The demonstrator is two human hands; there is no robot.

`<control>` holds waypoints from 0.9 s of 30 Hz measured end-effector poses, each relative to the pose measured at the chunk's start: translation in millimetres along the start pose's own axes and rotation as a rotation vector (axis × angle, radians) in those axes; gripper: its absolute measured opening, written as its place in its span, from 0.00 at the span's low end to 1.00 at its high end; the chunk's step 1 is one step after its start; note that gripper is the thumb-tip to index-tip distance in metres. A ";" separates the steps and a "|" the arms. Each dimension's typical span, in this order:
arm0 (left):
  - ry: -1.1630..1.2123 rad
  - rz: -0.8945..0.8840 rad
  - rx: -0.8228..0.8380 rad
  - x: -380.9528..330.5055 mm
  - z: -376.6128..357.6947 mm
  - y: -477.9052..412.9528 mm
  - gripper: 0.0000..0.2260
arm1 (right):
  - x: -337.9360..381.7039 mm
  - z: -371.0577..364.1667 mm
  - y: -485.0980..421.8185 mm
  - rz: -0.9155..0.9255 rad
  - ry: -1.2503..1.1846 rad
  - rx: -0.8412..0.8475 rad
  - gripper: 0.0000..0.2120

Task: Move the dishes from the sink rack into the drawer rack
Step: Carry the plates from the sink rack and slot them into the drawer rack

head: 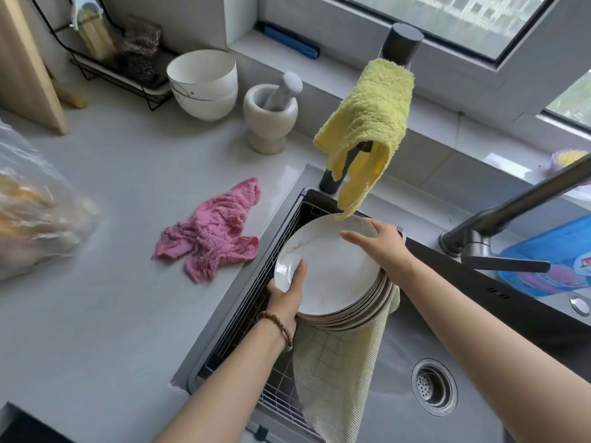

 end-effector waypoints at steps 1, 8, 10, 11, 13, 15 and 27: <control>0.024 -0.003 -0.001 -0.5 -0.3 1.2 0.45 | -0.3 -1.0 0.4 0.002 0.004 -0.012 0.31; 0.130 -0.071 -0.007 0.3 -1.5 7.7 0.48 | 3.4 -3.4 1.5 0.001 -0.055 -0.048 0.28; 0.137 -0.080 0.004 0.0 -2.5 10.8 0.54 | 3.7 -3.4 0.7 -0.007 -0.065 -0.047 0.28; 0.146 -0.079 0.002 -0.4 -2.3 12.7 0.52 | 3.6 -3.4 0.2 -0.012 -0.070 -0.043 0.28; 0.173 -0.076 -0.004 -1.0 -1.9 15.8 0.42 | 3.6 -2.7 0.4 -0.022 -0.088 -0.033 0.27; 0.200 -0.077 -0.023 0.3 -2.4 16.0 0.36 | 3.2 -1.5 2.1 -0.030 -0.109 -0.031 0.26; 0.117 -0.210 -0.030 -14.1 -3.4 31.2 0.35 | 12.6 17.4 25.7 -0.026 -0.230 -0.047 0.16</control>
Point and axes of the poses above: each hand's wrist, its own y-axis away from the middle knuckle, its own z-axis out of the back of the hand, x = y × z, the point moved 3 cm from there along -y, towards the middle knuckle, and after that the axes turned 7 degrees about -x, right-handed, at the moved point
